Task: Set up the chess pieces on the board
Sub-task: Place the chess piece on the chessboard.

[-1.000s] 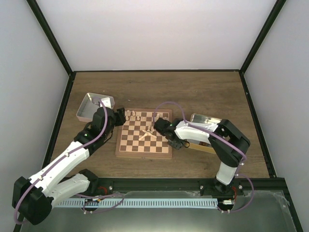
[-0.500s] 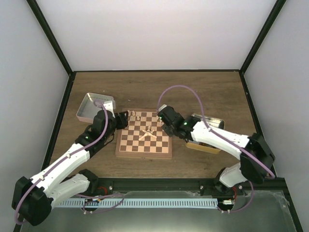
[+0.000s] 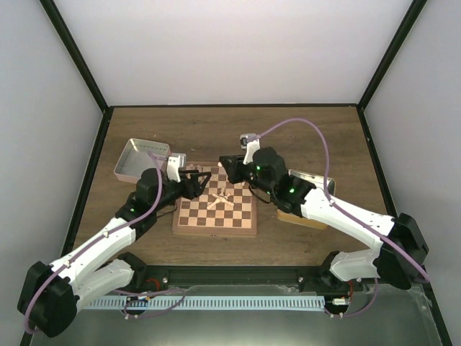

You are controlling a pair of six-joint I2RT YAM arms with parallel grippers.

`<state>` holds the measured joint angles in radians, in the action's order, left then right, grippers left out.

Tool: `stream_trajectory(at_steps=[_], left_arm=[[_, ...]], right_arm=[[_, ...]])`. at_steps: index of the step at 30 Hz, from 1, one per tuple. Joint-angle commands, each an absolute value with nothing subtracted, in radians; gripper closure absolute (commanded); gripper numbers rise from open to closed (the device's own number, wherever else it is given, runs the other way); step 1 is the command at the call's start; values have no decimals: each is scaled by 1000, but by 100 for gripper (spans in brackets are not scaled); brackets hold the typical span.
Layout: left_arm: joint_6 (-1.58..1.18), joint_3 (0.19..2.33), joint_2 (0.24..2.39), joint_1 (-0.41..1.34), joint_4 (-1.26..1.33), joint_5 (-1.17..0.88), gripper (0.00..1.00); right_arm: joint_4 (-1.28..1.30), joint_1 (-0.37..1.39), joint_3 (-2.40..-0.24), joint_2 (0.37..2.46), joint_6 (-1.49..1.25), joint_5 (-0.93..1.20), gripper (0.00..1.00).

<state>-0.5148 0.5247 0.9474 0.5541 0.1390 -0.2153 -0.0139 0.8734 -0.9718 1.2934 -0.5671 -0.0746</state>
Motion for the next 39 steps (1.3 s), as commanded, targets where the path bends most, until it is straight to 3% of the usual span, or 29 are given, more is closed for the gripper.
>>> stream_trajectory(at_steps=[1,8,15,21,28,39], left_arm=[[-501,508,931,550,262,-343,37],[-482,490,940,549,358,-473,37],[-411,512,943,549,352,-441,41],[-395,526,950,550,346,-442,57],[-393,528,957,551,353,-464,64],[-394,534,969,552,339,-469,93]], right_arm=[[-183,862,-959,1294,-815,102,95],[-165,854,-966,1314,-849,174,95],[-129,851,-982,1318,-823,207,95],[-111,852,-986,1325,-812,229,95],[-83,851,-994,1346,-799,252,94],[-82,849,-995,1344,-803,257,94]])
